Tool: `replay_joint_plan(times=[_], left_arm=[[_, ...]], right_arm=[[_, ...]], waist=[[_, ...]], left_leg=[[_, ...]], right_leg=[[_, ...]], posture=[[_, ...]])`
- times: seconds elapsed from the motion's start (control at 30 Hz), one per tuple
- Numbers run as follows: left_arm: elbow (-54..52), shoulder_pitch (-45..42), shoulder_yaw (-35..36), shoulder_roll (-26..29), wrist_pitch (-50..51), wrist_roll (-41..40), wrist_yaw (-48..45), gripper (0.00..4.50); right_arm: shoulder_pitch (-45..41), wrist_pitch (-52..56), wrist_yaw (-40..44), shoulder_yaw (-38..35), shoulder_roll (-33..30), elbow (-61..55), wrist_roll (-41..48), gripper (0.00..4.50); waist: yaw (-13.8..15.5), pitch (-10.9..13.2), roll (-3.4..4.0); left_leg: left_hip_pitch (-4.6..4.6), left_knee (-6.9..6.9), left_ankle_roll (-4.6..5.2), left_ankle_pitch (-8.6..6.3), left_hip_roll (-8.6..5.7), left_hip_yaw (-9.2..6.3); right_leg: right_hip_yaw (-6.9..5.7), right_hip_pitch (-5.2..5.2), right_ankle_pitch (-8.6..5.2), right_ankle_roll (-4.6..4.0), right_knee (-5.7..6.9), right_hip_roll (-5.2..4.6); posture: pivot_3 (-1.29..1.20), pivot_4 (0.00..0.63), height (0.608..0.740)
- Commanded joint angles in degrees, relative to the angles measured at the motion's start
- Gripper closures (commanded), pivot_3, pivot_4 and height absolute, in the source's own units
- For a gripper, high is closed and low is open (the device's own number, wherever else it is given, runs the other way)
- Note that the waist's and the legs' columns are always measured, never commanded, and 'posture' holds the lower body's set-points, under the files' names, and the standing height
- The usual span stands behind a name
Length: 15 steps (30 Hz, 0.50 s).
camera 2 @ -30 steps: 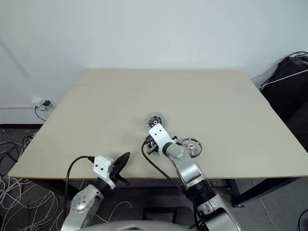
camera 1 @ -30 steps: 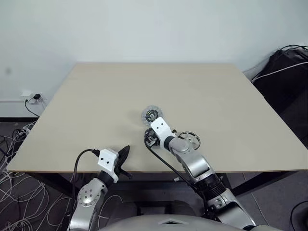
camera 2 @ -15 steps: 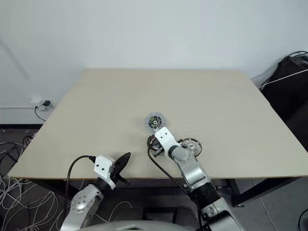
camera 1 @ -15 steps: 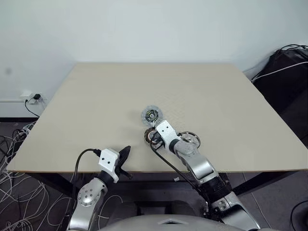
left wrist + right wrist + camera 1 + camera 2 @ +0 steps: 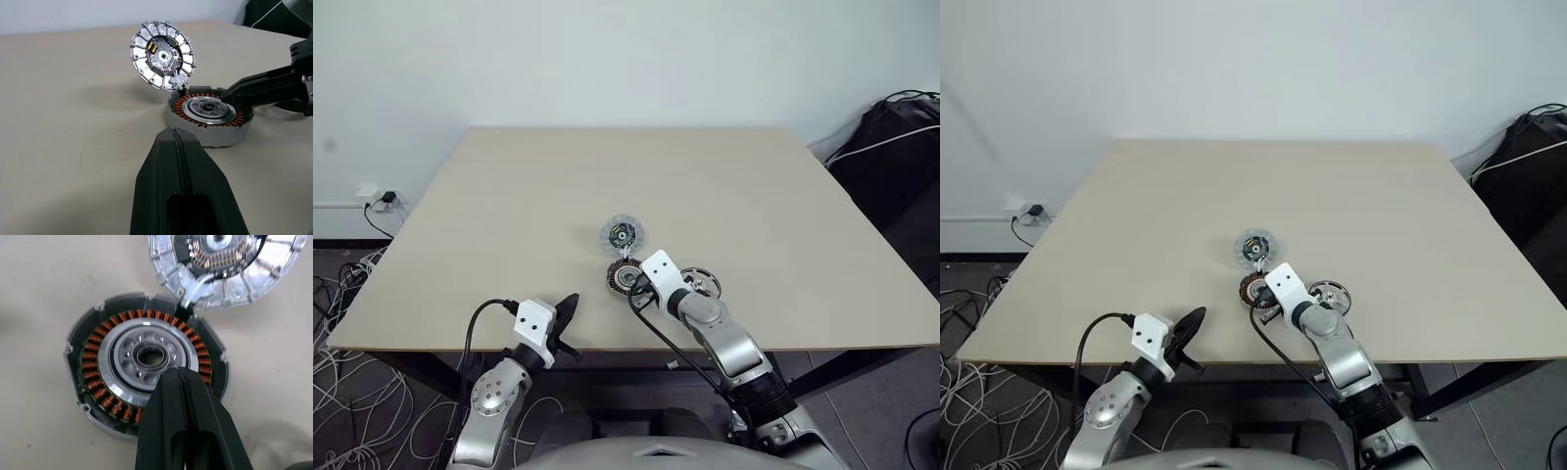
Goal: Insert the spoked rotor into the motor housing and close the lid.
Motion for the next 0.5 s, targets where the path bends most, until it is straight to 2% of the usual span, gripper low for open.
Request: replay_joint_plan(times=[0.03,0.33,0.5], left_arm=[[-1.4,-0.89,0.21,0.17,-0.04,-0.2,0.11,4.5],[-1.65,-0.49,0.13,0.17,0.4,-0.34,0.2,4.5],[-2.18,0.1,0.22,0.18,0.71,-0.35,0.37,4.5]], right_arm=[[-2.71,-1.23,-0.34,-0.96,1.58,-2.44,0.48,4.48],[-6.6,-2.8,-0.26,0.34,4.68,0.92,-0.17,4.48],[-6.49,-3.89,-0.04,0.41,4.4,5.11,-0.65,4.48]], waist=[[-0.06,0.01,0.02],[-0.04,0.02,0.03],[-0.09,0.02,0.04]], left_leg=[[0.0,0.0,-0.01,0.0,0.0,0.0],[0.0,-0.01,-0.18,0.1,-0.01,0.0],[0.0,-0.02,-0.19,0.11,-0.01,0.0]], right_leg=[[0.0,0.0,0.0,0.0,0.0,0.0],[0.0,0.0,0.0,0.0,0.0,0.01],[-0.01,0.0,0.0,0.0,0.0,0.02]], posture=[[0.0,0.0,0.74],[0.0,0.0,0.74],[0.0,0.0,0.74]])
